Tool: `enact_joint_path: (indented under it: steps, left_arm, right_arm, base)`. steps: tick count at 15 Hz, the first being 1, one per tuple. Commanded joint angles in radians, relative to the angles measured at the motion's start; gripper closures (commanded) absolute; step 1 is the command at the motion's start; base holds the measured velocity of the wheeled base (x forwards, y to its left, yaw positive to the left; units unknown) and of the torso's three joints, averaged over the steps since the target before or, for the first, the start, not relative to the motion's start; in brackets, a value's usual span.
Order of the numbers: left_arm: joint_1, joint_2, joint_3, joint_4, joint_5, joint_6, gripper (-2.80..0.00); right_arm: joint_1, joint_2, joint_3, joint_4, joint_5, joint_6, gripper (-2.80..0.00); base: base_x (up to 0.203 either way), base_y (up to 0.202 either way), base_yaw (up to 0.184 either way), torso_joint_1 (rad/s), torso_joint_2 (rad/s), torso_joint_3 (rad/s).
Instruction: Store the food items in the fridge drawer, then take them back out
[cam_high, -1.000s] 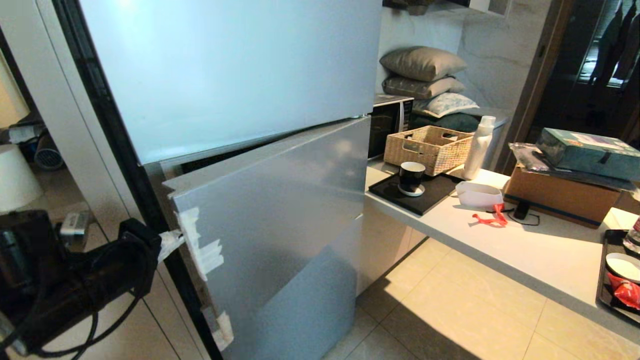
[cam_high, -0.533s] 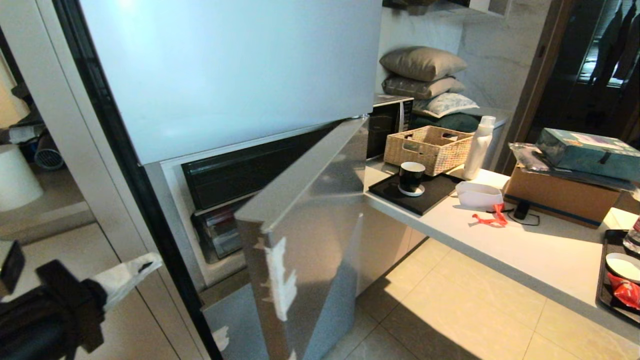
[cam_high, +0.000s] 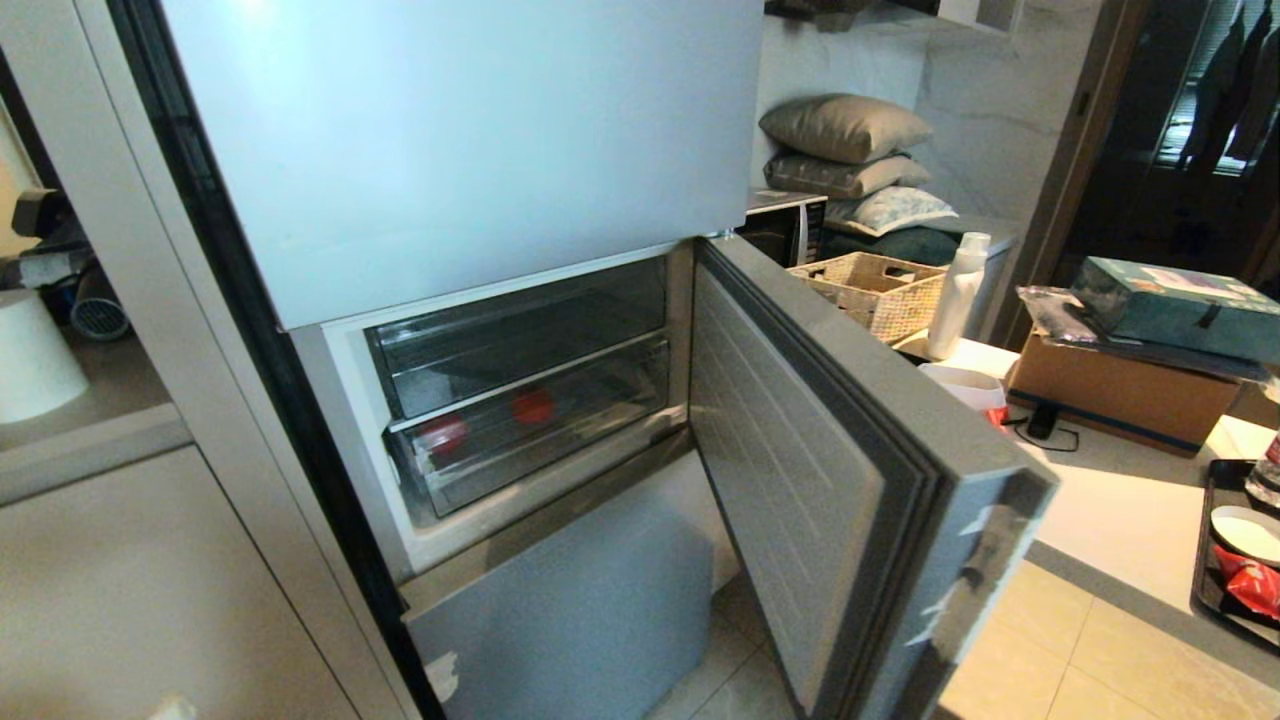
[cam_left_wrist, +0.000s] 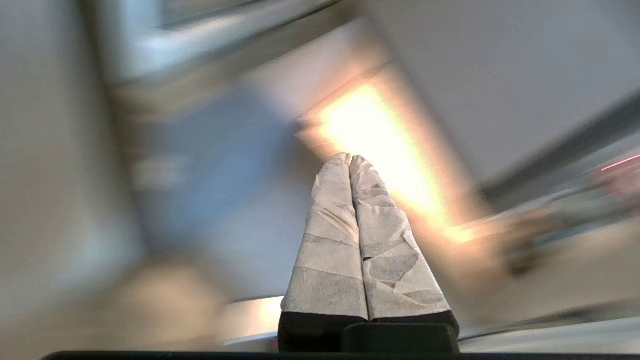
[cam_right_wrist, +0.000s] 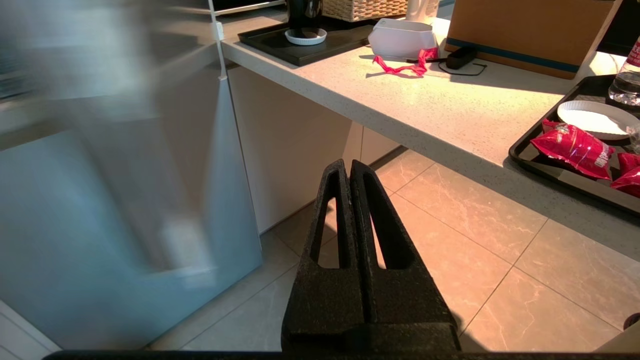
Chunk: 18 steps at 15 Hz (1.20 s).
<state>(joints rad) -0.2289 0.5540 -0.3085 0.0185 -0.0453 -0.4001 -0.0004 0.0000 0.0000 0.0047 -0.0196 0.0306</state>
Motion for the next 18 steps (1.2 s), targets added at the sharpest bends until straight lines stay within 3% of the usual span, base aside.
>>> enact_joint_path:
  steps: [1,3,5,6,8,10,12,13,18]
  left_arm:
    - [0.0,-0.098,0.114,0.022,0.124,0.368,0.0]
    - [0.004,-0.151,0.217,0.027,0.205,0.474,0.0]
    - [0.014,-0.18,0.241,0.054,0.22,0.489,0.0]
    - [0.056,-0.182,0.238,0.065,0.221,0.49,0.0]
    - [0.226,-0.199,0.236,0.073,0.218,0.495,0.0]
    - [0.367,-0.254,0.24,0.067,0.175,0.545,0.0]
    - [0.375,-0.27,0.276,0.022,-0.006,0.574,0.0]
    - [0.359,-0.272,0.289,-0.003,-0.047,0.576,0.0]
    - [0.346,-0.273,0.299,0.003,0.02,0.525,0.0]
  right_arm:
    - [0.0,0.0,0.0,0.0,0.0,0.0,0.0]
    - [0.0,0.002,0.0,0.0,0.0,0.0,0.0]
    - [0.0,0.0,-0.002,0.0,0.0,0.0,0.0]
    - [-0.001,0.002,0.0,0.0,0.0,0.0,0.0]
    - [-0.001,0.002,0.0,0.0,0.0,0.0,0.0]
    - [0.0,0.002,0.0,0.0,-0.002,0.0,0.0]
    - [0.0,0.0,-0.001,-0.001,-0.001,-0.002,0.0]
    - [-0.001,0.0,0.0,0.0,-0.002,0.0,0.0]
    - [0.0,0.001,0.0,0.0,-0.002,0.0,0.0]
  base:
    - [0.0,0.0,0.0,0.0,0.0,0.0]
    - [0.0,0.0,0.0,0.0,0.0,0.0]
    - [0.0,0.0,0.0,0.0,0.0,0.0]
    - [0.0,0.0,0.0,0.0,0.0,0.0]
    - [0.0,0.0,0.0,0.0,0.0,0.0]
    - [0.0,0.0,0.0,0.0,0.0,0.0]
    - [0.0,0.0,0.0,0.0,0.0,0.0]
    - [0.0,0.0,0.0,0.0,0.0,0.0]
    - [0.0,0.0,0.0,0.0,0.0,0.0]
